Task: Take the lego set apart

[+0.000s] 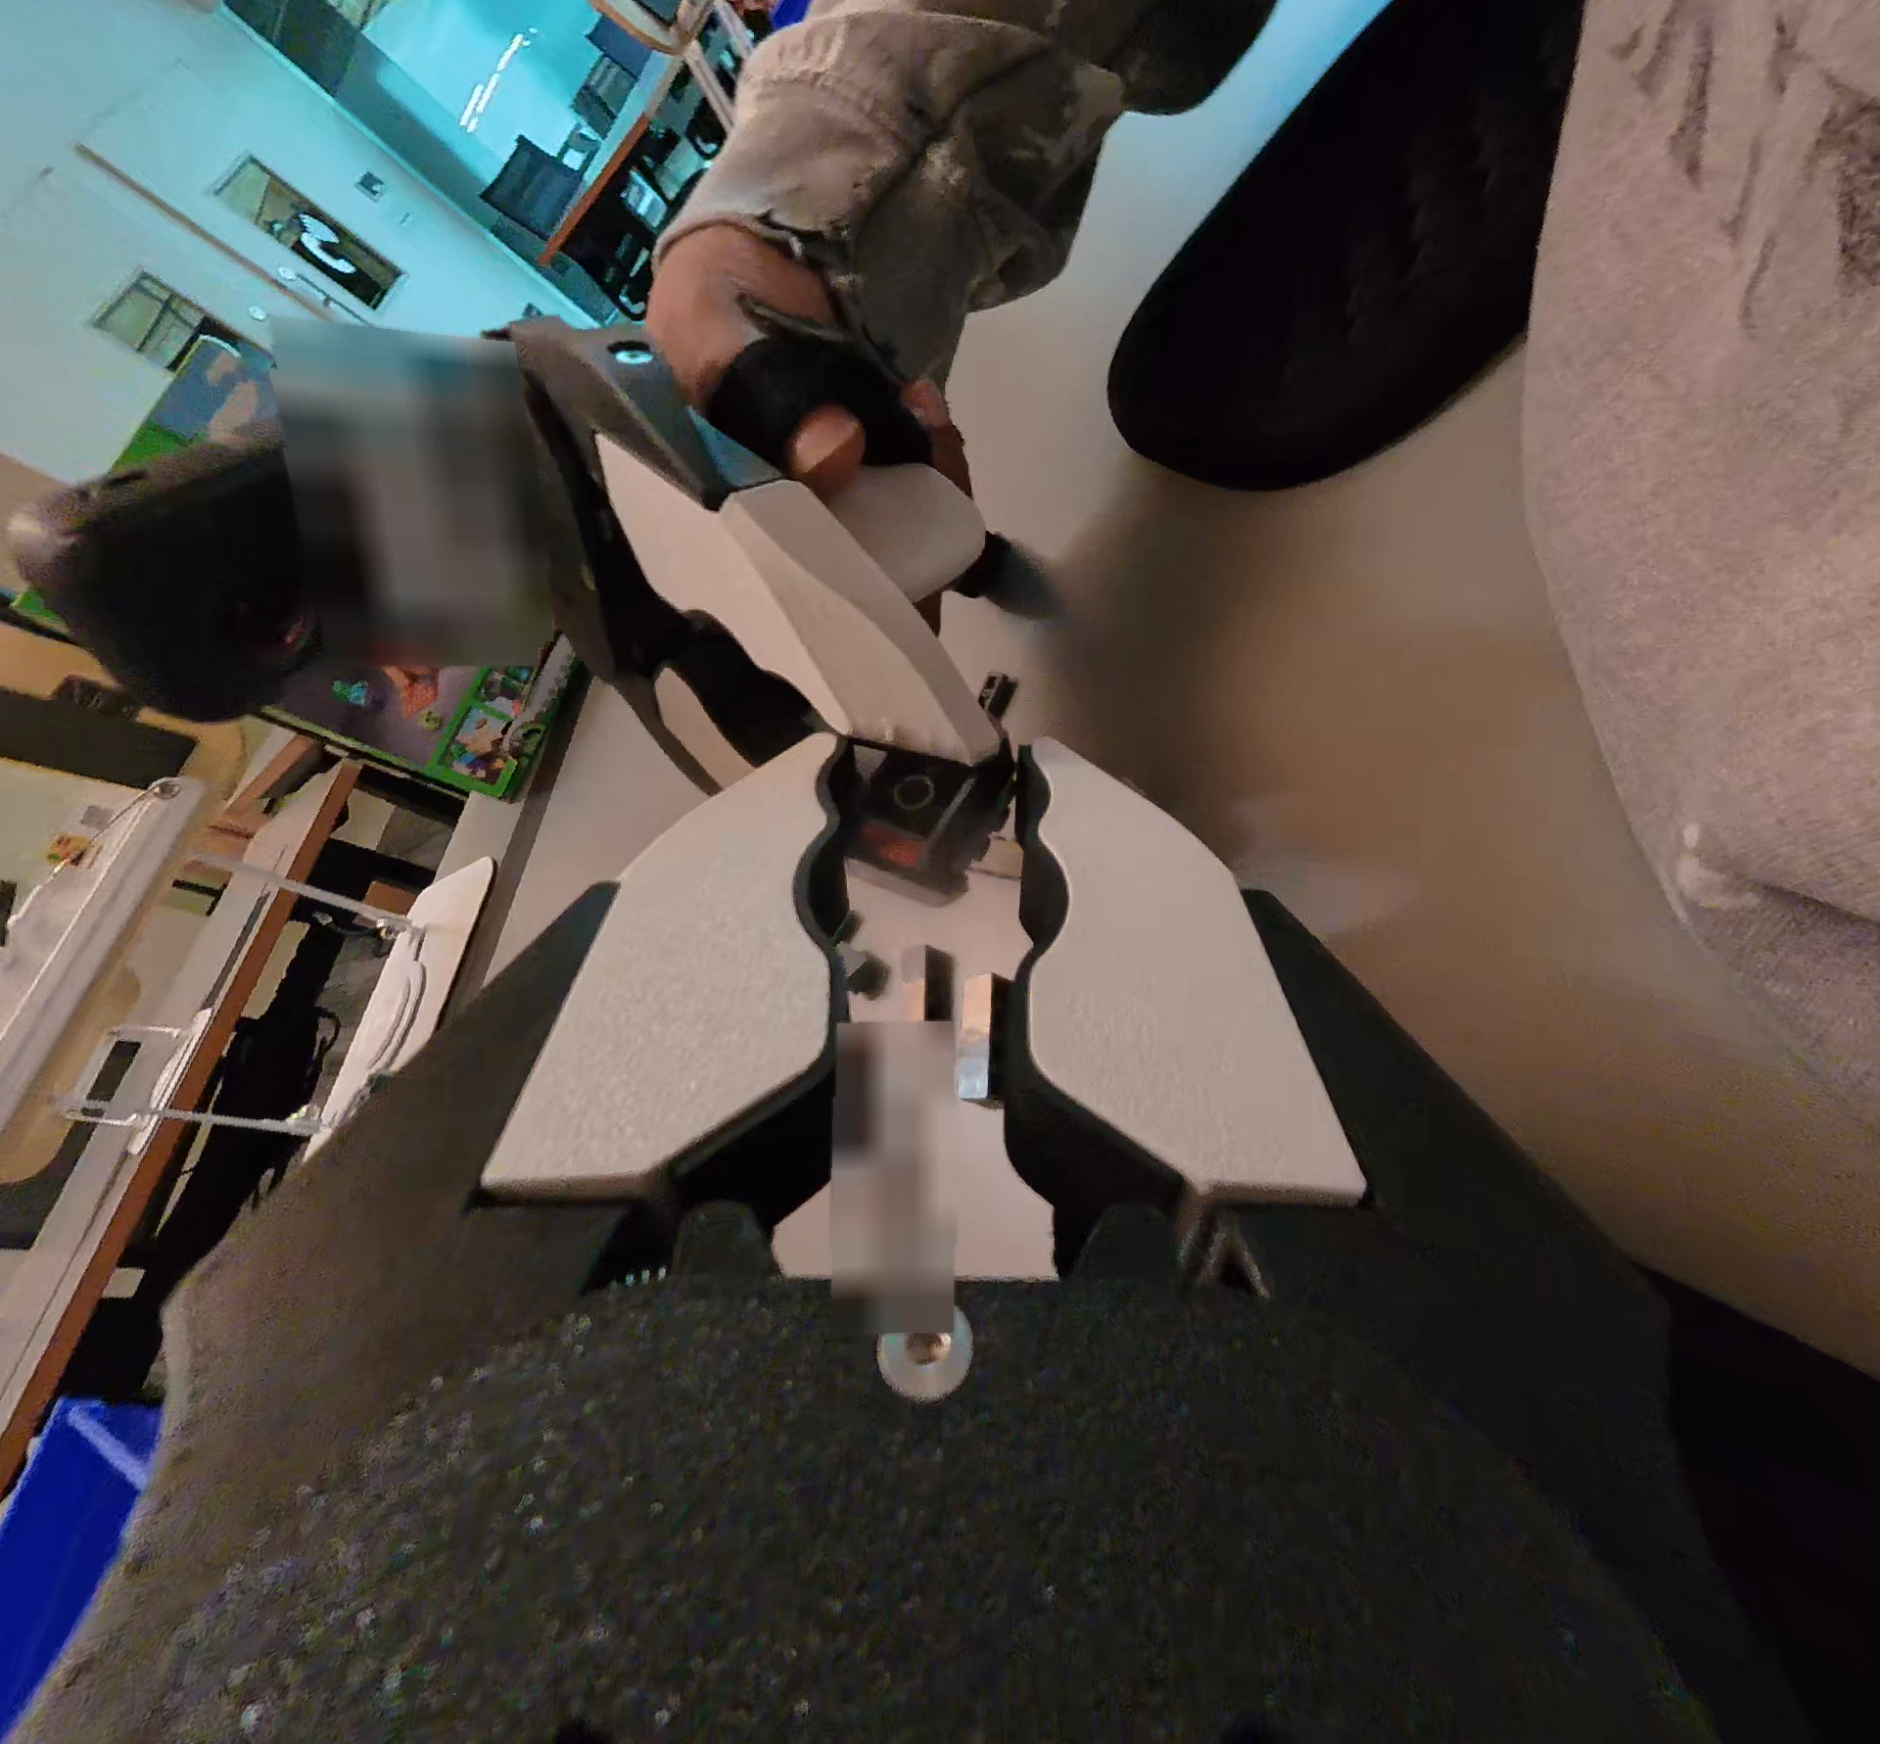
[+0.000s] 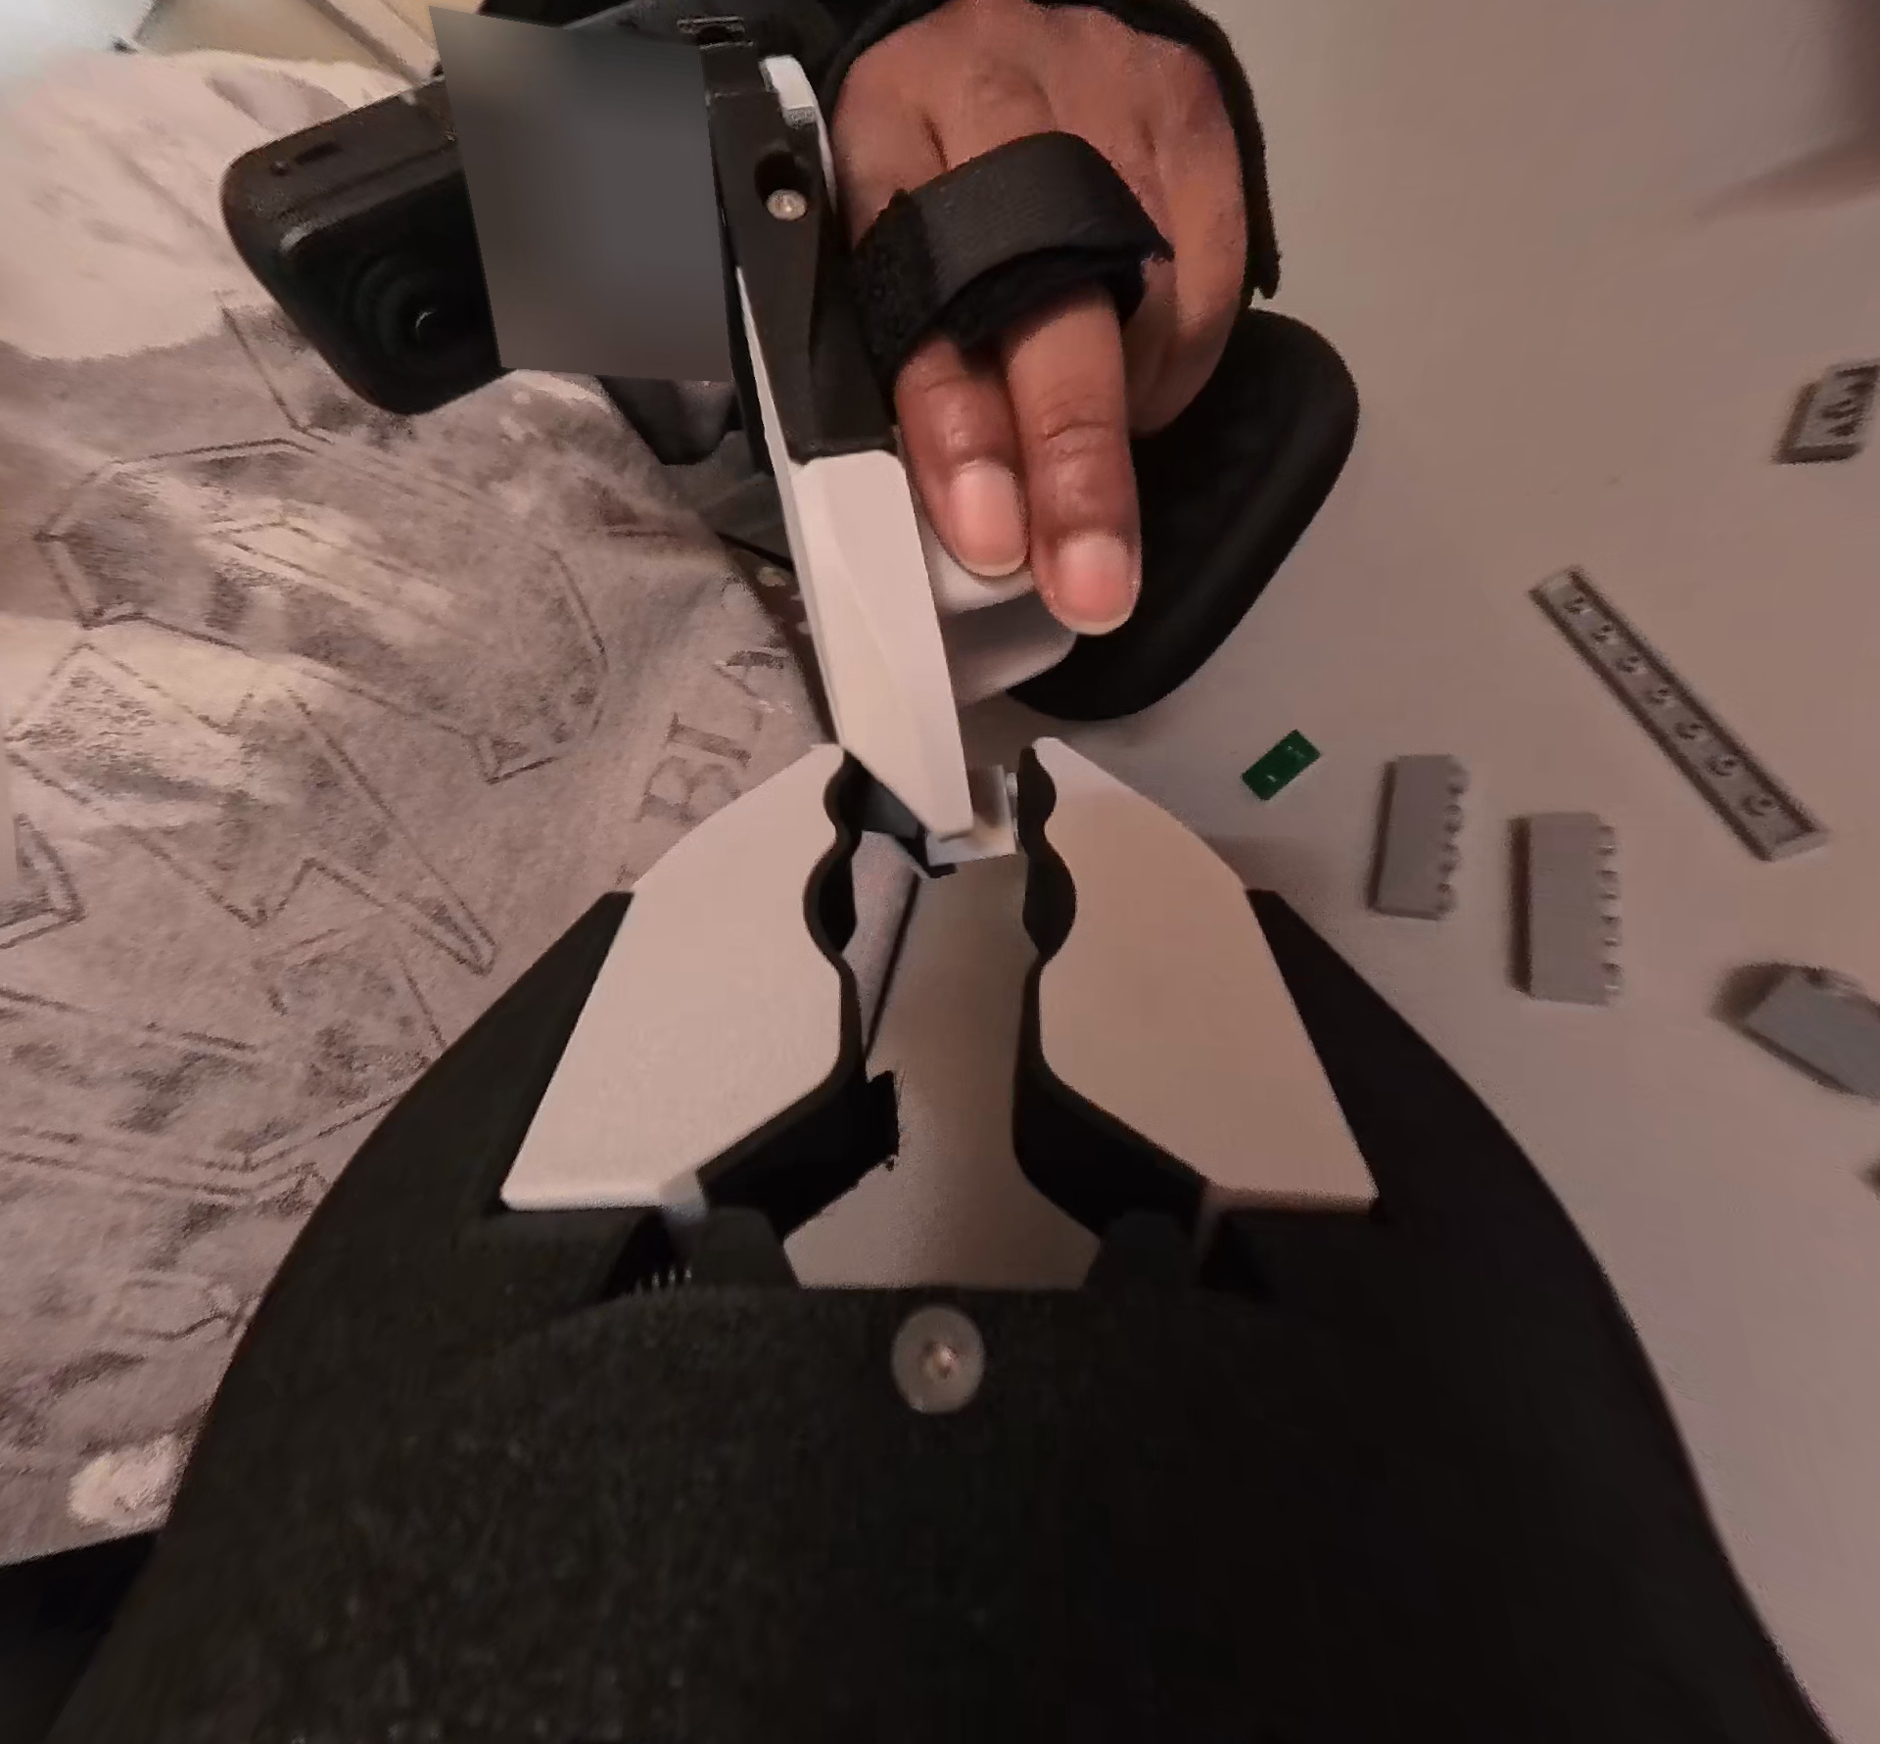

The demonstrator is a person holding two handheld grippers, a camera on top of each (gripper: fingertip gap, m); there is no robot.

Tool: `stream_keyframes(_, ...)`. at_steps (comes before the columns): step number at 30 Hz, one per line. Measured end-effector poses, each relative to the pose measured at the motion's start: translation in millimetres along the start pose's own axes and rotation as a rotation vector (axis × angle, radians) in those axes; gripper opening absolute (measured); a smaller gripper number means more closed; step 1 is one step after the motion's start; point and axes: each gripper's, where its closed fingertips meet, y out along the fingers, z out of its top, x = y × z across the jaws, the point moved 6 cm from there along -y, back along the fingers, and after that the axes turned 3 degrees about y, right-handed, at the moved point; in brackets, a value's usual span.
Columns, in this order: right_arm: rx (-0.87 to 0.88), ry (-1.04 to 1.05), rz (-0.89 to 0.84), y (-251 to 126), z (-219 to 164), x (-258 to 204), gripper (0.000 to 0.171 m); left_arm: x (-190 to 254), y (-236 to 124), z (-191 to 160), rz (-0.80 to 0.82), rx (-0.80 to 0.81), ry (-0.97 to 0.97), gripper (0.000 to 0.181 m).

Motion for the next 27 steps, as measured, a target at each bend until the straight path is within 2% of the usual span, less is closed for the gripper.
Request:
stream_keyframes(4,-0.010,0.030,0.081,0.5,-1.9,-2.2,0.029,1.1,0.4,3.6,-0.035,0.025,-0.016,0.031)
stream_keyframes(8,0.030,0.054,0.122,-4.3,3.6,-1.2,0.027,0.0,0.7,2.6,-0.041,0.034,-0.050,0.020)
stream_keyframes(14,0.081,0.077,0.100,-13.5,6.2,10.2,0.031,-4.0,2.3,-9.3,-0.020,-0.014,-0.109,0.020)
stream_keyframes(17,0.143,0.069,0.062,-25.1,9.2,15.1,0.037,-11.7,-2.5,-13.4,0.003,-0.012,-0.144,0.019)
stream_keyframes(21,0.216,0.019,-0.090,-49.6,11.5,18.9,0.039,-36.1,-21.1,-22.6,0.087,-0.007,-0.217,0.020)
stream_keyframes(27,0.208,-0.037,-0.308,-66.0,-2.0,19.4,0.040,-103.7,-71.4,-58.5,0.346,-0.097,-0.352,0.020)
